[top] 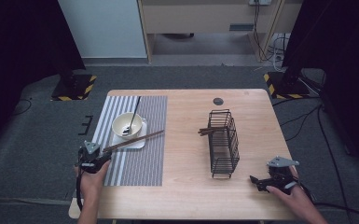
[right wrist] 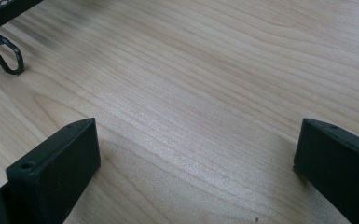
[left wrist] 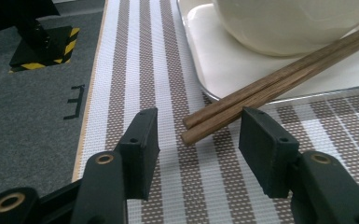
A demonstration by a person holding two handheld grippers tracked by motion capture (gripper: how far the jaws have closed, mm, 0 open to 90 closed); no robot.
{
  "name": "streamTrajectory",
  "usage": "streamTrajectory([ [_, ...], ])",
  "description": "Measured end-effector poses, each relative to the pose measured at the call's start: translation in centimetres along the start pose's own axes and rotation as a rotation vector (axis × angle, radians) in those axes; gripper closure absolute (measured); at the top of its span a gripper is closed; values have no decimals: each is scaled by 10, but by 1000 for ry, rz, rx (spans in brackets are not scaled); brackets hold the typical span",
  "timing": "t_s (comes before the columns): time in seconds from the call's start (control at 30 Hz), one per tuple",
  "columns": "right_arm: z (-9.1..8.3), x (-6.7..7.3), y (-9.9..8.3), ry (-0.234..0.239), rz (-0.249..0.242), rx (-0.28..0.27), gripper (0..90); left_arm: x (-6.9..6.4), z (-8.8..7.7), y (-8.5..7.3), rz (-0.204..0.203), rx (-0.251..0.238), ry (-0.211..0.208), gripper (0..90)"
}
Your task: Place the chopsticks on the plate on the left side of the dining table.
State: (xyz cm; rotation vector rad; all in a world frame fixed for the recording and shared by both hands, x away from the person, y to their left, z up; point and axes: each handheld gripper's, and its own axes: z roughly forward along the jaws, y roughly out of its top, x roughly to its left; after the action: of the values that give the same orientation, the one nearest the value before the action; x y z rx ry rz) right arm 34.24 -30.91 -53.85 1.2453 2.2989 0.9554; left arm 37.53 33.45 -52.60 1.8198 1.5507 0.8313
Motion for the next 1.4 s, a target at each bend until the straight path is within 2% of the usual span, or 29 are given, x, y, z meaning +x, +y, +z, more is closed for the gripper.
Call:
streamTrajectory([
  [0.47, 0, 0, 0, 0, 0, 0, 2, 0, -3, -1, 13, 1, -1, 513],
  [0.87, 0, 0, 0, 0, 0, 0, 2, 2, -12, -5, 19, 2, -5, 552],
  [1.1, 0, 0, 0, 0, 0, 0, 2, 3, -14, -6, 17, -4, -10, 627],
  [1.3, 0, 0, 0, 0, 0, 0, 2, -2, -12, -5, 59, 2, -12, 688],
  [1.4, 0, 0, 0, 0, 0, 0, 2, -2, -13, -5, 56, 7, -5, 702],
])
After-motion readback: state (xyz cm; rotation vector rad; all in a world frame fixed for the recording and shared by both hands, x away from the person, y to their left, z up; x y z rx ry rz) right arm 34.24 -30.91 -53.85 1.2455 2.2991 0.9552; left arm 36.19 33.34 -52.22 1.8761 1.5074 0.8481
